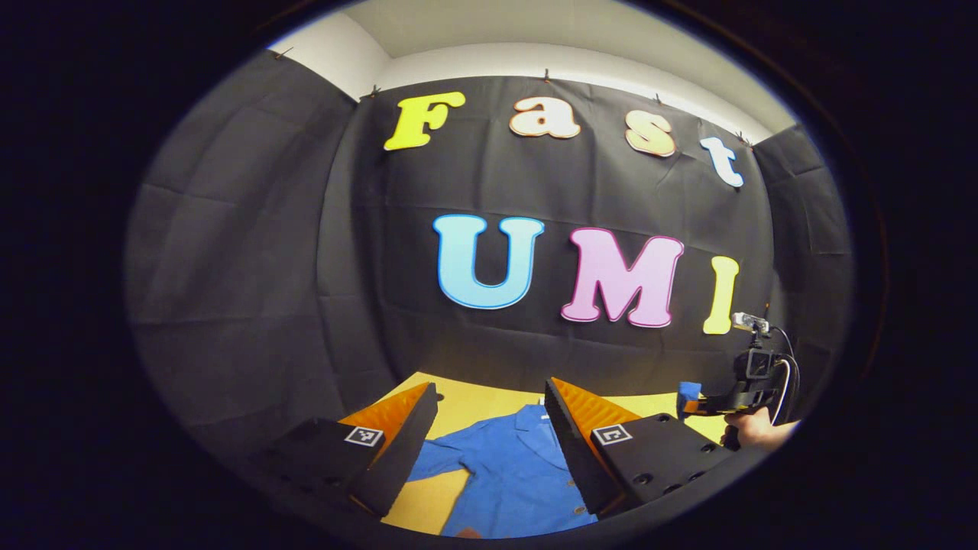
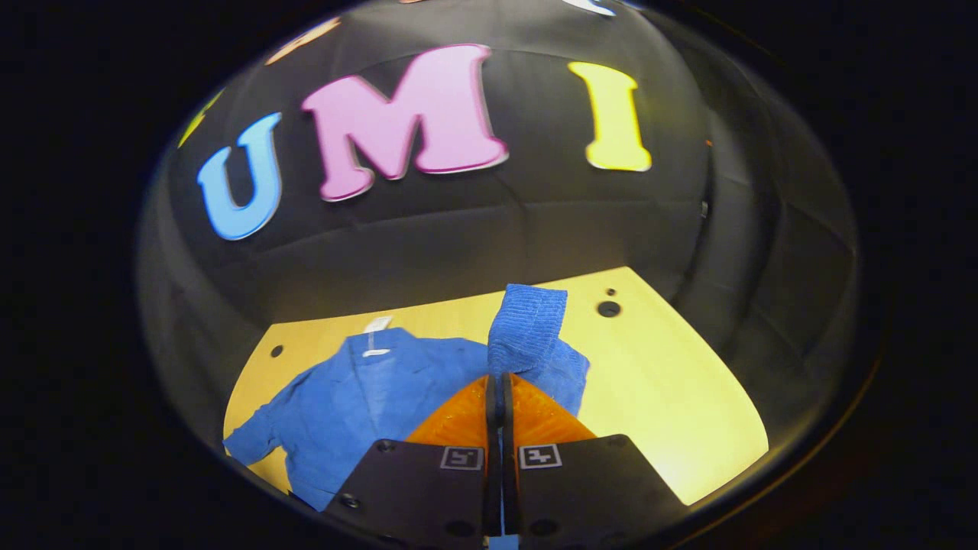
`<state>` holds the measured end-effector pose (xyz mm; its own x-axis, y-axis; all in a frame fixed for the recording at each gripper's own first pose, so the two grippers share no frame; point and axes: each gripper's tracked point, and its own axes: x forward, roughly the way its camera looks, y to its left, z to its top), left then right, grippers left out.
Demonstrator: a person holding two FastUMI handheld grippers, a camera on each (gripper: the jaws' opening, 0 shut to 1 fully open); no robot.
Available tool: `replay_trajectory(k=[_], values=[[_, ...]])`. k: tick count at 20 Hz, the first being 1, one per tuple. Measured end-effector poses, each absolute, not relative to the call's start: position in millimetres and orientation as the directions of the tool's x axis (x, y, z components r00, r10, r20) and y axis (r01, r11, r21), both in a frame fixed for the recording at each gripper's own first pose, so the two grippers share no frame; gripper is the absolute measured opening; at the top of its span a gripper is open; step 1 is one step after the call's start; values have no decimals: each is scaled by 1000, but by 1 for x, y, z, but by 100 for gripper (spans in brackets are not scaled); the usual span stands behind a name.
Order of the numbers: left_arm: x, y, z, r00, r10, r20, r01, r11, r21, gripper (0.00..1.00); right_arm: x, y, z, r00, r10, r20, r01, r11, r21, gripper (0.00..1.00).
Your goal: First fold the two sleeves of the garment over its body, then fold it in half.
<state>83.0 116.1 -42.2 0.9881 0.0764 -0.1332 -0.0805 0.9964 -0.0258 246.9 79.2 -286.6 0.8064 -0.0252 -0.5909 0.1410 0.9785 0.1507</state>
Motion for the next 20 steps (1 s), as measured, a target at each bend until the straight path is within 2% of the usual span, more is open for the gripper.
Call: replay_trajectory(k=[4,9,12,14,16,20], values=[[64,168,-54,976,152,-157,-162,985,-52,82,266,200,-298,784,117,-610,-7,984,180,3],[34,227,-74,946,262,-192,-268,963,-7,82,266,321,-352,679,291,-674,-159,954,252,3],[18,256,-93,917,325,-231,-326,945,35,80,260,366,-398,619,338,-709,-168,939,301,3],[10,268,-105,901,351,-256,-352,935,42,82,259,383,-419,588,358,-725,-149,929,338,2],[5,274,-117,887,363,-286,-370,929,33,82,267,388,-430,580,366,-728,-127,923,363,0],[8,279,-124,876,378,-300,-390,920,19,82,276,398,-439,567,402,-719,-97,899,426,4]])
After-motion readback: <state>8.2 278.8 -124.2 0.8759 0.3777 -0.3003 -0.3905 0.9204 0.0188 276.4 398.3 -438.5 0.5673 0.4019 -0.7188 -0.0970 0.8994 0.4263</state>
